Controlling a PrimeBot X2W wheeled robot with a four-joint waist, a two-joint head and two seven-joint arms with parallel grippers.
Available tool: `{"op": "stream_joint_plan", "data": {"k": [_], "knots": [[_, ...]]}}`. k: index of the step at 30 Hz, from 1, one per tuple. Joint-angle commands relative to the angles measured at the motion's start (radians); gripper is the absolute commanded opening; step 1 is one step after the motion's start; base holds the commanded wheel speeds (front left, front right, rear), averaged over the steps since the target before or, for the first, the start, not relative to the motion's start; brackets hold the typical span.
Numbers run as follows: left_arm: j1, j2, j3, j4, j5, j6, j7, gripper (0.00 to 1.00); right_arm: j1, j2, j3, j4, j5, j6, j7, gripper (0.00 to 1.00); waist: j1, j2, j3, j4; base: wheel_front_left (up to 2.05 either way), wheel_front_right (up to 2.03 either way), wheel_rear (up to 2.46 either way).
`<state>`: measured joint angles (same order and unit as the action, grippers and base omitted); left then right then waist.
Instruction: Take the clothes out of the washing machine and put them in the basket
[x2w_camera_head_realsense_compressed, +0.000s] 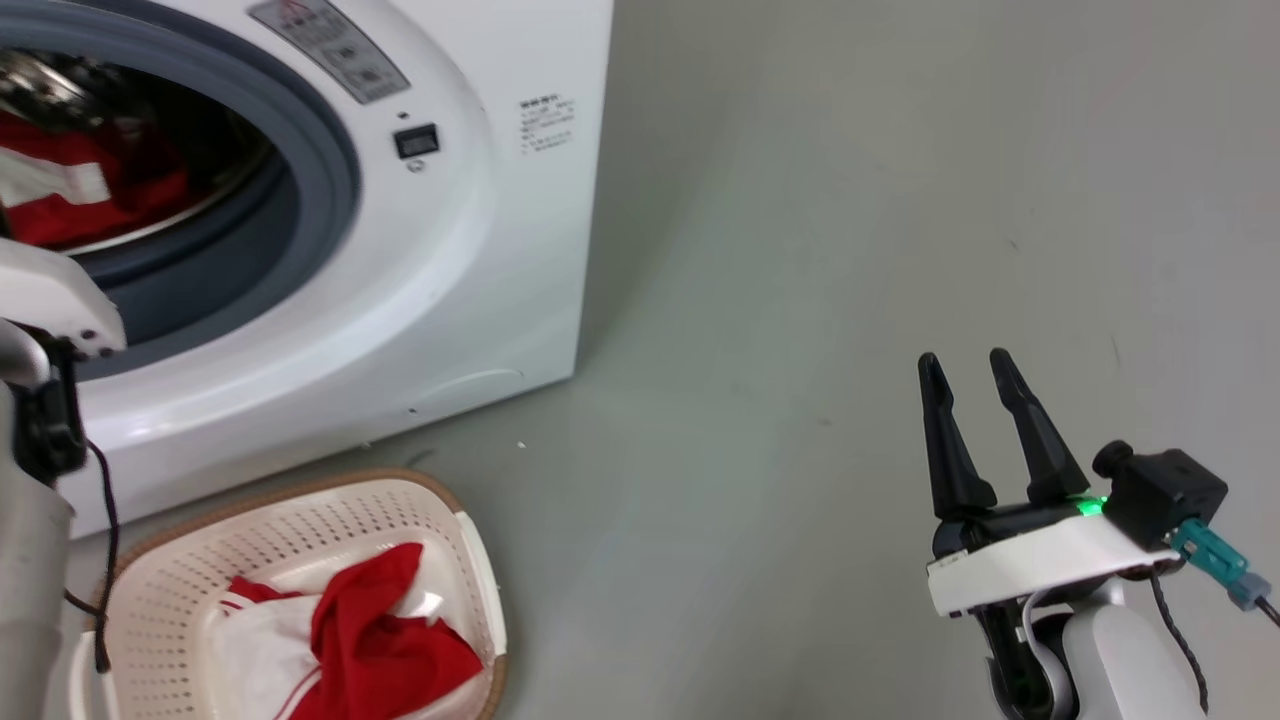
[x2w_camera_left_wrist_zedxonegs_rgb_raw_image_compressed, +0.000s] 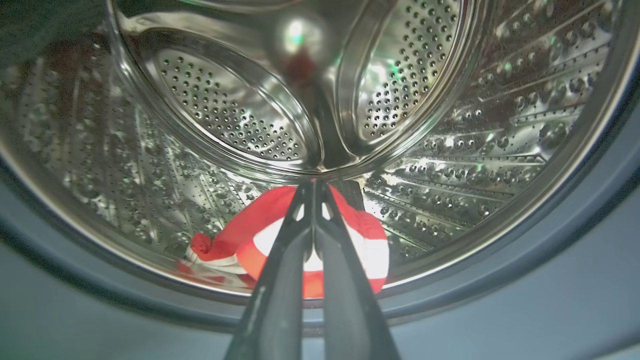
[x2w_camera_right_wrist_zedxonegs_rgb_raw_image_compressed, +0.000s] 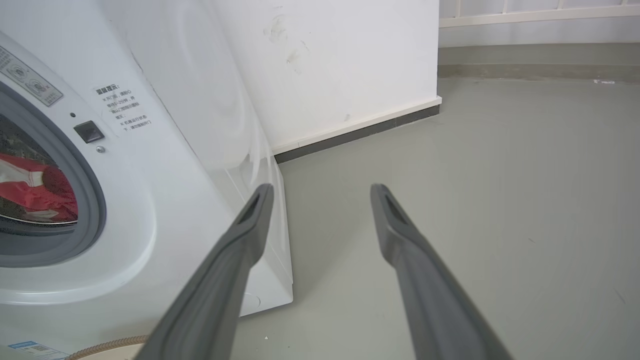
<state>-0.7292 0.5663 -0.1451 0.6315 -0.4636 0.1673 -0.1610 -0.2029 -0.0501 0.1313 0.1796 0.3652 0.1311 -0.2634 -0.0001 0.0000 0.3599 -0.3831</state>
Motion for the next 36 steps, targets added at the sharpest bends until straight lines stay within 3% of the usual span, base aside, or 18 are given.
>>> {"op": "stream_joint_plan", "data": {"k": [1, 11, 22, 28, 33, 36], "knots": [[0.031, -0.01, 0.0, -0.019, -0.006, 0.004, -0.01, 0.0, 0.018, 0.0, -0.004, 0.003, -0.013, -0.001, -0.001, 1.0, 0.0001, 0.0, -0.059, 0.042, 0.0, 0.0, 0.0], [0.182, -0.056, -0.006, -0.215, -0.032, 0.039, -0.012, 0.0, 0.072, 0.0, -0.022, -0.003, -0.033, -0.001, 0.008, 1.0, 0.0001, 0.0, -0.147, 0.105, 0.0, 0.0, 0.0], [0.42, -0.075, -0.003, -0.541, -0.039, 0.118, -0.002, 0.0, 0.121, 0.0, -0.044, -0.033, -0.058, -0.001, 0.043, 1.0, 0.0001, 0.0, -0.209, 0.178, 0.0, 0.0, 0.0], [0.555, -0.115, -0.033, -0.705, -0.032, 0.171, 0.004, 0.0, 0.135, 0.0, -0.052, -0.058, -0.076, -0.001, 0.071, 1.0, 0.0001, 0.0, -0.223, 0.218, 0.0, 0.0, 0.0], [0.666, -0.163, -0.077, -0.76, -0.047, 0.199, 0.019, 0.0, 0.137, 0.0, -0.052, -0.082, -0.086, -0.001, 0.093, 1.0, 0.0001, 0.0, -0.217, 0.244, 0.0, 0.0, 0.0], [0.749, -0.221, -0.109, -0.695, -0.095, 0.188, 0.013, 0.0, 0.136, 0.0, -0.048, -0.101, -0.09, -0.001, 0.103, 1.0, 0.0001, 0.0, -0.207, 0.257, 0.0, 0.0, 0.0]]}}
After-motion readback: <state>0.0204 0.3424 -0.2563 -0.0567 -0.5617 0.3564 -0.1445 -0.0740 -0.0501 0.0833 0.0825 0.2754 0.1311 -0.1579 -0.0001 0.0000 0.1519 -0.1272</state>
